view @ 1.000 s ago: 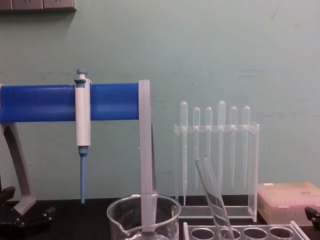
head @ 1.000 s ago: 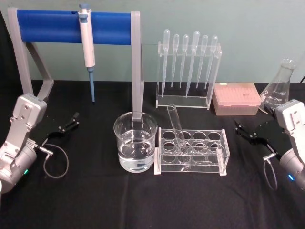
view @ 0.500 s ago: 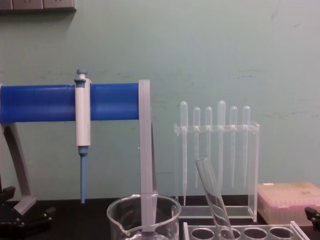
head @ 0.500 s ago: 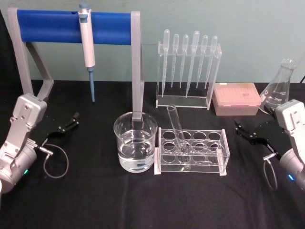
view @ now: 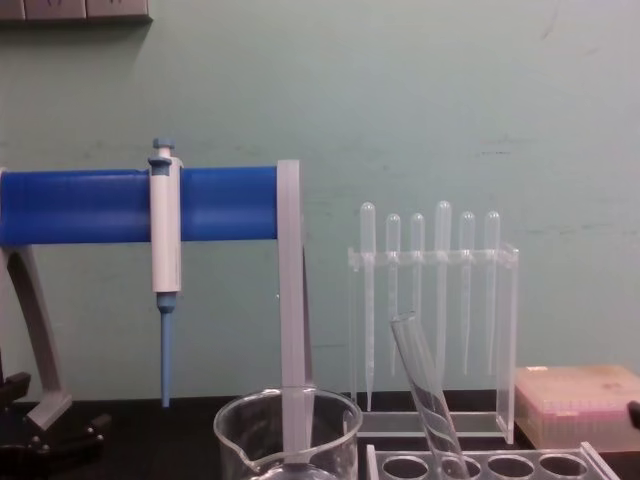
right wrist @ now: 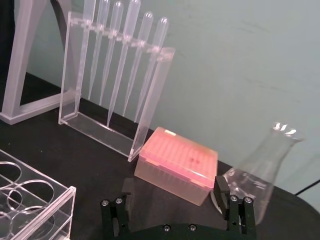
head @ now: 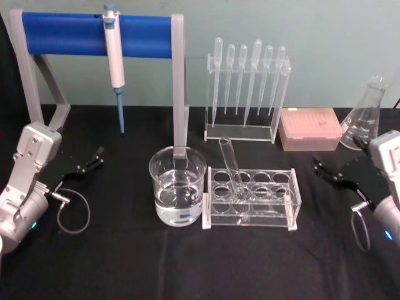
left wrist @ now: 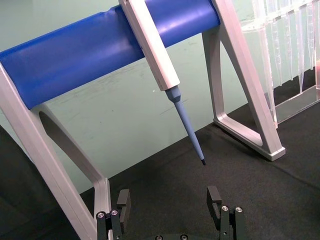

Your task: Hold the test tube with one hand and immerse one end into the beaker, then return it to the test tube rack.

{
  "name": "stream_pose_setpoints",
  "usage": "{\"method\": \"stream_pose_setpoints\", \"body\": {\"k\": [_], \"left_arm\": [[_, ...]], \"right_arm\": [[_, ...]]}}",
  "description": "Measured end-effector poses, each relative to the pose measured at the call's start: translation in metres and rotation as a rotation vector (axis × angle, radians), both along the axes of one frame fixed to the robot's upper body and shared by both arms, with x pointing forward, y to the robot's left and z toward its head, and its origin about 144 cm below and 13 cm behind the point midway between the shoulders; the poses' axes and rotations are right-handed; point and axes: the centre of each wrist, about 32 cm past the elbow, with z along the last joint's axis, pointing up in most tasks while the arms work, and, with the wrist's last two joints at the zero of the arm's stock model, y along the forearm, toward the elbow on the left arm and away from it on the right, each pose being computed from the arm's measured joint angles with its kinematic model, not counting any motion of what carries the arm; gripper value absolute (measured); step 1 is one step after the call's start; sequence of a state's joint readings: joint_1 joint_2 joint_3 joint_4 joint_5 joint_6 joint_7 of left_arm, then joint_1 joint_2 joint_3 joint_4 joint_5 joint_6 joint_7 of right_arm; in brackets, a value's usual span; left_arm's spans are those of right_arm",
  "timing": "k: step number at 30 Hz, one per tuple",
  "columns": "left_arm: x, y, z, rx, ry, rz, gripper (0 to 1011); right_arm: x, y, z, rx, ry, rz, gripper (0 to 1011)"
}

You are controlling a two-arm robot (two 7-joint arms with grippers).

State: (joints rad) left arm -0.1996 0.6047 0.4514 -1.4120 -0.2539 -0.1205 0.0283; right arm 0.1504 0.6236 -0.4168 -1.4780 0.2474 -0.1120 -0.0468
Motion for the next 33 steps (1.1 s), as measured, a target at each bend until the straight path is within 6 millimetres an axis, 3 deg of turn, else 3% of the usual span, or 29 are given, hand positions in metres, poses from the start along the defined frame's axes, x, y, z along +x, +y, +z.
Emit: {"method": "stream_pose_setpoints", "body": {"k": [7, 14, 21, 33], "left_arm": [[0.0, 0.0, 0.0, 0.0, 0.0, 0.0, 1000], [0.0, 0.0, 0.0, 0.0, 0.0, 0.0, 1000], [0.0, 0.0, 0.0, 0.0, 0.0, 0.0, 1000], [0.0, 0.0, 0.0, 0.0, 0.0, 0.0, 1000]], "right_arm": [[-0.038, -0.003, 0.023, 0.04, -0.019, 0.039, 1004], [-0.054, 0.002, 0.047, 0.112, 0.106, 0.262, 1004], [-0.039, 0.023, 0.063, 0.048, 0.209, 0.461, 1004], [0.0, 0.062, 0.071, 0.011, 0.213, 0.536, 1004]]}}
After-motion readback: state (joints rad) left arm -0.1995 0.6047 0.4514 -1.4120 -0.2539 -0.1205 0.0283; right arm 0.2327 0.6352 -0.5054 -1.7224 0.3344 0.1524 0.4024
